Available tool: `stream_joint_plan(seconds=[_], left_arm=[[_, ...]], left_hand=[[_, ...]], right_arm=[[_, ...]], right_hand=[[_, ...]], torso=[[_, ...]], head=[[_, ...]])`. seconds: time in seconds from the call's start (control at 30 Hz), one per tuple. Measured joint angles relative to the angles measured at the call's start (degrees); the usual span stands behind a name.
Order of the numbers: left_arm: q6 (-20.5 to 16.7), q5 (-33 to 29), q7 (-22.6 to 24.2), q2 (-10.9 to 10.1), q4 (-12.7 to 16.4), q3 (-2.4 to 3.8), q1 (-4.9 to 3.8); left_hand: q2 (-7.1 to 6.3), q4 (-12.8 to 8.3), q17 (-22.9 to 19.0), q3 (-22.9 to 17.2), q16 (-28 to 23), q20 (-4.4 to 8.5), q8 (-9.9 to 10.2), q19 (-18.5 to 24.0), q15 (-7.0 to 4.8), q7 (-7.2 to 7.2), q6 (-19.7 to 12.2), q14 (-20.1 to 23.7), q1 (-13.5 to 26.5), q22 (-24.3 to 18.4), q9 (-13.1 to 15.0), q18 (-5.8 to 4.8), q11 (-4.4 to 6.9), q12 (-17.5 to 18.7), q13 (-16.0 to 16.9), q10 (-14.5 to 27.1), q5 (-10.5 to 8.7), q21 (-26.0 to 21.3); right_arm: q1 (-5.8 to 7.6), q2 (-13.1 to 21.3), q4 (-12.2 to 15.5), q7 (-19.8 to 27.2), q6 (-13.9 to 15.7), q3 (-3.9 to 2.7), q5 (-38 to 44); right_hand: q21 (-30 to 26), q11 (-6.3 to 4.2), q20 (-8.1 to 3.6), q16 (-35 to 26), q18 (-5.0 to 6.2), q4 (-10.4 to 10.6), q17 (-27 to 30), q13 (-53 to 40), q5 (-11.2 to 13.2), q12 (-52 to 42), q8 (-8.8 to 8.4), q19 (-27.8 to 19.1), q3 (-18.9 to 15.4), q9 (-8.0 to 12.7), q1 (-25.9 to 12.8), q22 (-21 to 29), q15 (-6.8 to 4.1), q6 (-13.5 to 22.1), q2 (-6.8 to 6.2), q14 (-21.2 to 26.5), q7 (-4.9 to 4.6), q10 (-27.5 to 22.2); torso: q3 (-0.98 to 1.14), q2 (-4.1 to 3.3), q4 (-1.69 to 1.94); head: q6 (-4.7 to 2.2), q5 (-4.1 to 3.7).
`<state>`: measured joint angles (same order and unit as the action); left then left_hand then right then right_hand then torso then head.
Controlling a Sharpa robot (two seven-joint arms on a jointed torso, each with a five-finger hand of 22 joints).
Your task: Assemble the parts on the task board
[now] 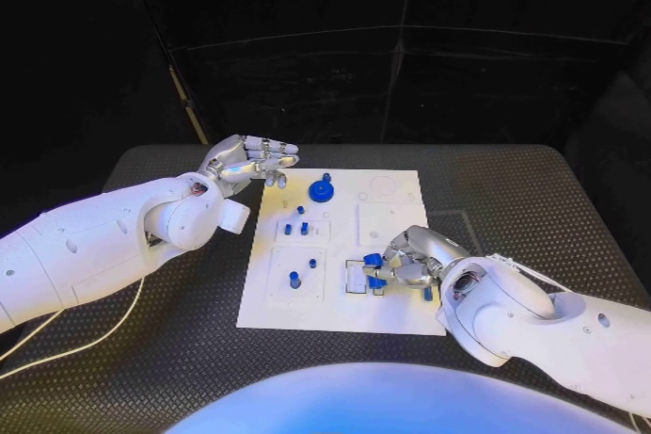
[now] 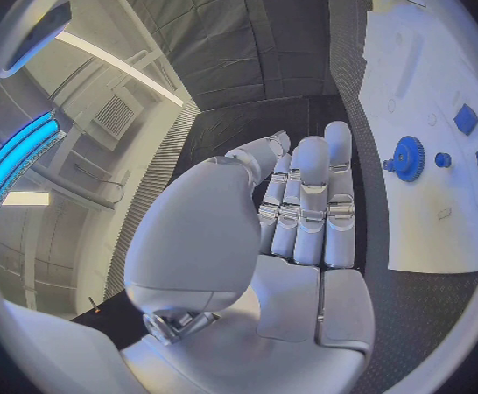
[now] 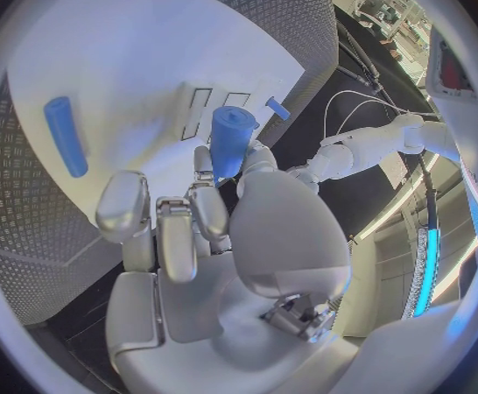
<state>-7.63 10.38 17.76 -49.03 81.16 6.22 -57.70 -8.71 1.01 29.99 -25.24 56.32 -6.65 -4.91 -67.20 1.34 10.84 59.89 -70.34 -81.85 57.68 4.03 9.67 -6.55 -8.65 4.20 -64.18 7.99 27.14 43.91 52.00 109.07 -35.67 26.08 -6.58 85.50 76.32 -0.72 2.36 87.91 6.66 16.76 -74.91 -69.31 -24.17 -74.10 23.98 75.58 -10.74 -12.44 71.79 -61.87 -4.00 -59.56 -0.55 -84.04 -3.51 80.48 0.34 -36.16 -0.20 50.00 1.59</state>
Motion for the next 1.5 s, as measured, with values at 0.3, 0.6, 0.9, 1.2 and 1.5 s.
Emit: stream_joint_plan(seconds=[0.3,0.6,0.9,1.2,1.5], left_arm=[[0.1,0.0,0.0,0.0,0.0,0.0,0.0],[0.2,0.0,0.0,0.1,0.0,0.0,0.0],[0.2,0.0,-0.1,0.1,0.0,0.0,0.0],[0.2,0.0,-0.1,0.1,0.0,0.0,0.0],[0.2,0.0,-0.1,0.0,0.0,0.0,0.0]], left_hand=[[0.0,0.0,0.0,0.0,0.0,0.0,0.0,0.0,0.0,0.0,0.0,0.0,0.0,0.0,0.0,0.0,-0.21,0.0,0.0,0.2,0.0,0.0],[0.0,0.0,0.0,0.0,0.0,0.0,0.0,0.0,0.0,0.0,0.0,0.0,0.0,0.0,0.0,0.0,-0.21,0.0,0.0,0.2,0.0,0.0],[0.0,0.0,0.0,0.0,0.0,0.0,0.0,0.0,0.0,0.0,0.0,0.0,0.0,0.0,0.0,0.0,-0.21,0.0,0.0,0.2,0.0,0.0],[0.0,0.0,-0.2,0.0,-0.3,-0.19,0.0,0.2,0.0,0.0,0.0,0.0,0.0,0.0,0.0,0.0,-0.21,-0.2,0.0,0.2,0.0,0.0],[0.0,0.0,-0.2,0.0,-0.3,-0.19,0.0,0.2,0.0,0.0,0.0,0.0,0.0,0.0,0.0,0.0,0.0,-0.2,0.0,0.4,0.0,-0.2]], right_arm=[[0.0,-2.7,-2.4,0.0,-1.4,0.0,-1.2],[0.01,-3.8,-3.3,-0.3,-3.0,-0.01,-1.7],[0.01,-4.1,-3.4,-0.4,-3.3,-0.02,-1.9],[0.01,-4.0,-3.6,-0.4,-2.8,-0.02,-1.9],[0.01,-3.6,-2.9,-0.2,-2.6,-0.02,-1.7]], right_hand=[[0.0,-0.31,0.0,0.0,0.01,0.0,0.0,-0.1,3.5,0.2,0.24,0.0,-1.8,-0.9,-2.5,0.0,0.0,-0.3,0.03,0.0,0.33,0.3],[0.0,-0.31,0.0,0.0,0.0,-0.1,0.0,-0.3,6.6,0.5,0.22,0.0,-2.5,-1.3,-3.7,0.0,0.0,-0.5,-0.7,0.0,0.51,0.3],[0.0,-0.31,0.0,0.0,0.0,0.3,0.0,-0.3,18.9,1.8,0.27,0.0,-0.9,-2.4,-10.2,0.4,0.0,0.0,-5.99,0.0,-0.03,0.3],[0.0,0.02,0.0,0.0,0.0,0.4,0.0,0.4,20.7,2.7,-0.03,0.0,0.0,-2.7,-14.1,0.5,0.01,0.2,-7.25,0.0,-0.23,0.0],[0.0,0.02,0.0,0.0,0.01,-2.5,0.0,-0.4,14.8,2.7,-0.03,0.0,4.0,-3.7,-3.0,0.2,0.01,0.2,-4.58,0.0,-0.23,0.0]], torso=[[-0.02,-0.03,0.02],[-0.01,-0.03,-0.1],[0.02,0.04,-0.16],[0.04,0.04,-0.16],[0.05,0.03,-0.18]], head=[[0.0,0.35],[0.0,0.63],[0.0,0.66],[0.0,0.62],[0.0,0.55]])
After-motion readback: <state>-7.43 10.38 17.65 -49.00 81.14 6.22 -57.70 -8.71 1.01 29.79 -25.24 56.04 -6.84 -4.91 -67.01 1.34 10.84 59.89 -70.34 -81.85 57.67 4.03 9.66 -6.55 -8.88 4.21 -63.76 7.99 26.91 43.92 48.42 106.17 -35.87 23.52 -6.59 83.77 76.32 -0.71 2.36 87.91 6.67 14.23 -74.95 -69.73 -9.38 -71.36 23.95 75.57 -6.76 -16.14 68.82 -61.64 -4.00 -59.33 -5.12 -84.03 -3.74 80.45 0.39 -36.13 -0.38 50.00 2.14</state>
